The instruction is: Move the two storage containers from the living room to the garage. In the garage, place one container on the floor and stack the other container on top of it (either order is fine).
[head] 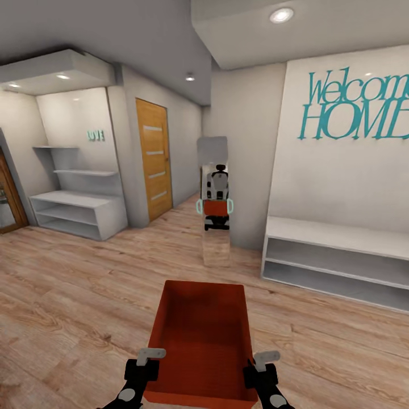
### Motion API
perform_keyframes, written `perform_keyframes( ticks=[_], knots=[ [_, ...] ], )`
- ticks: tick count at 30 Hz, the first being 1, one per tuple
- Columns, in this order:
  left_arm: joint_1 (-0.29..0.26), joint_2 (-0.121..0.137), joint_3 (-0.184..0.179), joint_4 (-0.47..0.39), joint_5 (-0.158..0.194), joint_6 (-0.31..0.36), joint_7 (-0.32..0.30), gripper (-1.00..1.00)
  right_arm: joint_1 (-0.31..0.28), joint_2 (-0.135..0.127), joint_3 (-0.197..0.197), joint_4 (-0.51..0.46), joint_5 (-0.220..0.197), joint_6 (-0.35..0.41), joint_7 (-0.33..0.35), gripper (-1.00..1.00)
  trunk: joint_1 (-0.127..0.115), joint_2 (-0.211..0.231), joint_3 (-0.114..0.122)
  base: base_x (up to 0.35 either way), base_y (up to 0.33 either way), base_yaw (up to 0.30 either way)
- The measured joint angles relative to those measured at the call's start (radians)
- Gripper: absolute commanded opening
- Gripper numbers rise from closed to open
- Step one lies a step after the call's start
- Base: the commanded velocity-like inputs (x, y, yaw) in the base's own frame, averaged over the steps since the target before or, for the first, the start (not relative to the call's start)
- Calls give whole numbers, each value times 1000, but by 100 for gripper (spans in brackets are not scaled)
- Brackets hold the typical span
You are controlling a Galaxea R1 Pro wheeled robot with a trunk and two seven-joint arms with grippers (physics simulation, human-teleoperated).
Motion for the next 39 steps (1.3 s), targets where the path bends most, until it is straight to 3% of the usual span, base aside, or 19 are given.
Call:
perform_keyframes(
  ticks=[11,21,39],
  knots=[
    [1,0,1,-1,0,1,0,-100,0,0,1,0,-1,0,0,-100,0,0,0,341,0,41],
    [1,0,1,-1,-1,1,0,-100,0,0,1,0,-1,-1,0,-100,0,0,0,341,0,181],
    [1,0,1,-1,-1,1,-1,-100,0,0,2,0,-1,-1,0,-100,0,0,0,341,0,8]
  ],
)
